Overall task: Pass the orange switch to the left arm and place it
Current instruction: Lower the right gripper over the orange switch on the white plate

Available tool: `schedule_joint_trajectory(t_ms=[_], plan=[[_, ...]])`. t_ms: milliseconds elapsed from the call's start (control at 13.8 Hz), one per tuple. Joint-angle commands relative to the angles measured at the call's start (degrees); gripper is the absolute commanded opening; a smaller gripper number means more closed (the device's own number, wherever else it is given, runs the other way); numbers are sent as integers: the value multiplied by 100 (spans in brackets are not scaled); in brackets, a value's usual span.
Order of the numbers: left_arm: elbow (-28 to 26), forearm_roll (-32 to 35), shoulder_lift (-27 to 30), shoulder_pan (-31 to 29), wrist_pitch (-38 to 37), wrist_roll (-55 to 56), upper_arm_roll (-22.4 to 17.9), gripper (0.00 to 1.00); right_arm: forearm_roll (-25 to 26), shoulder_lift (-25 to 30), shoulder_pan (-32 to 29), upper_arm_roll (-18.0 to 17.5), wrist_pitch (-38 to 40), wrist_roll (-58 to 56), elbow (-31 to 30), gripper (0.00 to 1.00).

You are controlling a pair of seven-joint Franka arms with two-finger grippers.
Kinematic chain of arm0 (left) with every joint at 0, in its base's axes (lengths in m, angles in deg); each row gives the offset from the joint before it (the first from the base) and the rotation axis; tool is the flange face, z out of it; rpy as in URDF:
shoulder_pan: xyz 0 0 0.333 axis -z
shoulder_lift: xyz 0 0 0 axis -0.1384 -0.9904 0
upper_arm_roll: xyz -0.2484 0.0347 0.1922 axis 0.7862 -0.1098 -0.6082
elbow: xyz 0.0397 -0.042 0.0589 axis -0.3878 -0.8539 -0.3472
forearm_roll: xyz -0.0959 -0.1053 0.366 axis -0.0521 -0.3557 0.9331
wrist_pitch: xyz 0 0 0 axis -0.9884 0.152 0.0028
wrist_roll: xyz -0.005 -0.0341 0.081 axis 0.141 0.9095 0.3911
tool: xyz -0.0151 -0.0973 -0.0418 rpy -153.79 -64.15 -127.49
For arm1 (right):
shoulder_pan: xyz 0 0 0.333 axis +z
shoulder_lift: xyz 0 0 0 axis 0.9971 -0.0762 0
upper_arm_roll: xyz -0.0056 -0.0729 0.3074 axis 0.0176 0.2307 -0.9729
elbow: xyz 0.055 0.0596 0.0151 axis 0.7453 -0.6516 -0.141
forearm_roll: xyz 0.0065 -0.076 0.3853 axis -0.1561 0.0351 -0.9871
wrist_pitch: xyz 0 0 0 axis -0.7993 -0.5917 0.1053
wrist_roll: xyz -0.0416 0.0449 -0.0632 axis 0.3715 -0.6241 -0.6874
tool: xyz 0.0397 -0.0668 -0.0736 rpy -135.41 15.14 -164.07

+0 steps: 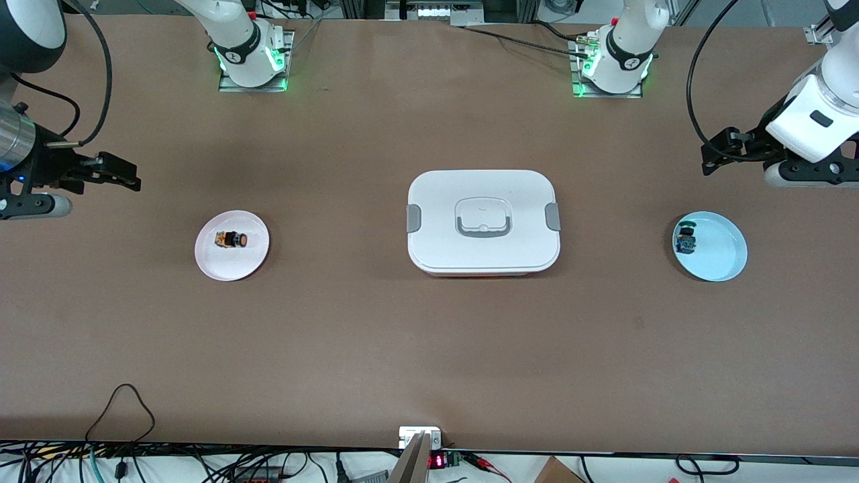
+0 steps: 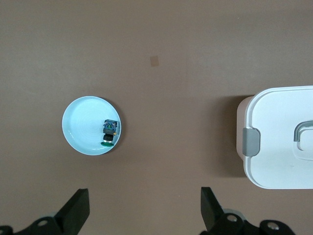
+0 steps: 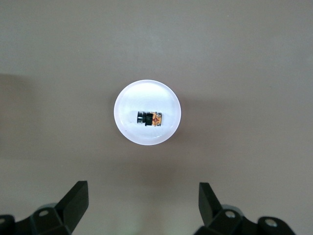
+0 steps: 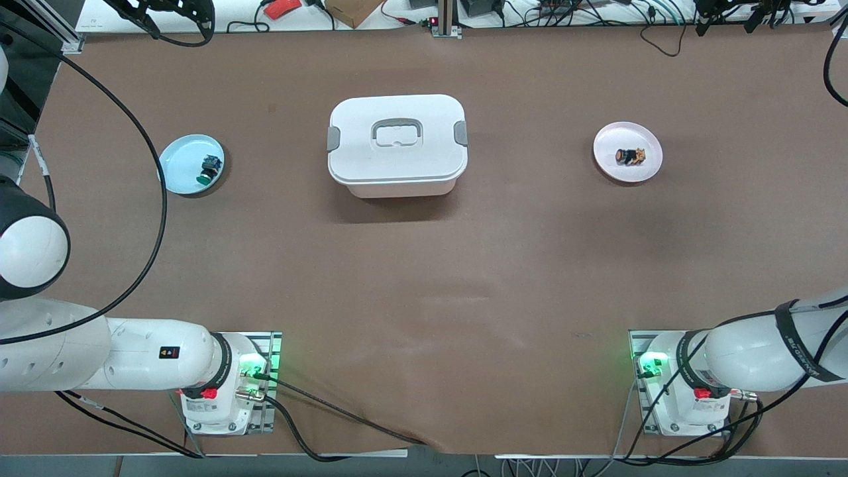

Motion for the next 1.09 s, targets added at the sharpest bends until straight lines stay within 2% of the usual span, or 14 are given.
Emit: schedule_joint_trajectory(t_ms=[0, 435, 725, 1014], plan=[[183, 39, -92, 11, -37, -80, 5, 100, 100, -113, 24, -52, -2, 44, 25, 100], [183, 48, -83, 11, -37, -80, 5, 100, 101, -491, 33, -61, -459, 35, 16, 100], [183, 48, -83, 2, -37, -80, 5, 100, 57, -605, 236, -70, -1293, 71, -782, 100], [174, 48, -83, 2, -37, -80, 5, 100, 57, -544, 236, -61, -2750, 62, -2072, 100]])
